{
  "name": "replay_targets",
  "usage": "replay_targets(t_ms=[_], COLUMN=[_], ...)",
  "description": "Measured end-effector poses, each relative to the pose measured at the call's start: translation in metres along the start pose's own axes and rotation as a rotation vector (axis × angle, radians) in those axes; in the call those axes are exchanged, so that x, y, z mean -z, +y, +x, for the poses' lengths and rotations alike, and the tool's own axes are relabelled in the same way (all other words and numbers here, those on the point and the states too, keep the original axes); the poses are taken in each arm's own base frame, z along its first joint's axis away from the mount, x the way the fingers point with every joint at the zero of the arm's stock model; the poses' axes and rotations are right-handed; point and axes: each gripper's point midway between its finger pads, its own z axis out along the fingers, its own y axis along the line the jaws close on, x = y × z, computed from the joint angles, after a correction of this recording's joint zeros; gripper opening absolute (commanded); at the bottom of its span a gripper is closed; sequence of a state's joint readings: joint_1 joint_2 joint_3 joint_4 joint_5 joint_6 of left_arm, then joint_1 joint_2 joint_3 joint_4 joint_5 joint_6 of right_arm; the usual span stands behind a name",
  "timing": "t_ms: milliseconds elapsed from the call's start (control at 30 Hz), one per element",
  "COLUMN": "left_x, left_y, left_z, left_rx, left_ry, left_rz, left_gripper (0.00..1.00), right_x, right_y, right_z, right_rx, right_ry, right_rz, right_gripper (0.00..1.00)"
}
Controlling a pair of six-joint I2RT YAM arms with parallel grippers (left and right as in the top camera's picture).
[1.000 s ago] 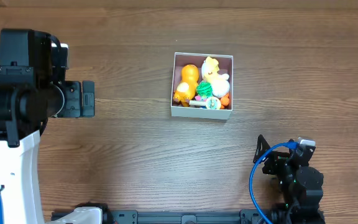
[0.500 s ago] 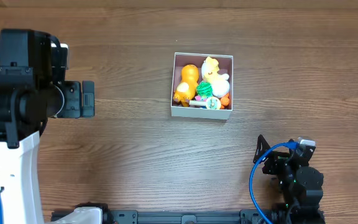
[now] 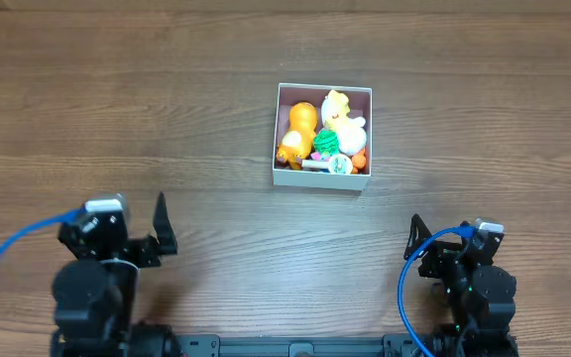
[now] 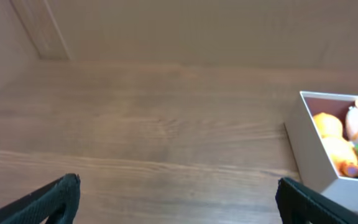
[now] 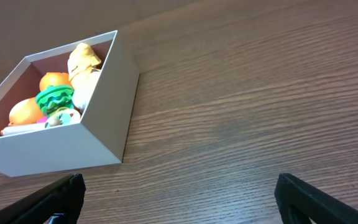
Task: Pack container
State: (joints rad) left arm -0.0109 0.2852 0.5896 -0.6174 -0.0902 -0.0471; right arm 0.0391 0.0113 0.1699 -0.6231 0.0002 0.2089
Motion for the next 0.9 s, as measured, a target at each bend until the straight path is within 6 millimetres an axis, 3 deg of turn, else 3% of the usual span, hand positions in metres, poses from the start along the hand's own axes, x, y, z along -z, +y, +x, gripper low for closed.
replay_targets(t_ms=[67,400,600,900], left_x=[-0.011,-0.035,-0.044,-0.044], left_y=[0.002,0.003,0.003,0.003], left_z=[0.031,0.094,0.109,0.108], left_rx=[0.003,0.003,0.002,0.002], left_ry=[-0.007,0.003,0.018,0.015], left_rz=[-0.004,-0.008,-0.008,-0.008], left_gripper=[1.0,1.0,1.0,1.0], right_x=[0.0,0.0,0.0,0.0], right_y=[0.0,0.0,0.0,0.0], right_z=[0.0,0.0,0.0,0.0], right_rx=[0.0,0.0,0.0,0.0], right_ry=[0.0,0.0,0.0,0.0], right_rz=[0.0,0.0,0.0,0.0], right_gripper=[1.0,1.0,1.0,1.0])
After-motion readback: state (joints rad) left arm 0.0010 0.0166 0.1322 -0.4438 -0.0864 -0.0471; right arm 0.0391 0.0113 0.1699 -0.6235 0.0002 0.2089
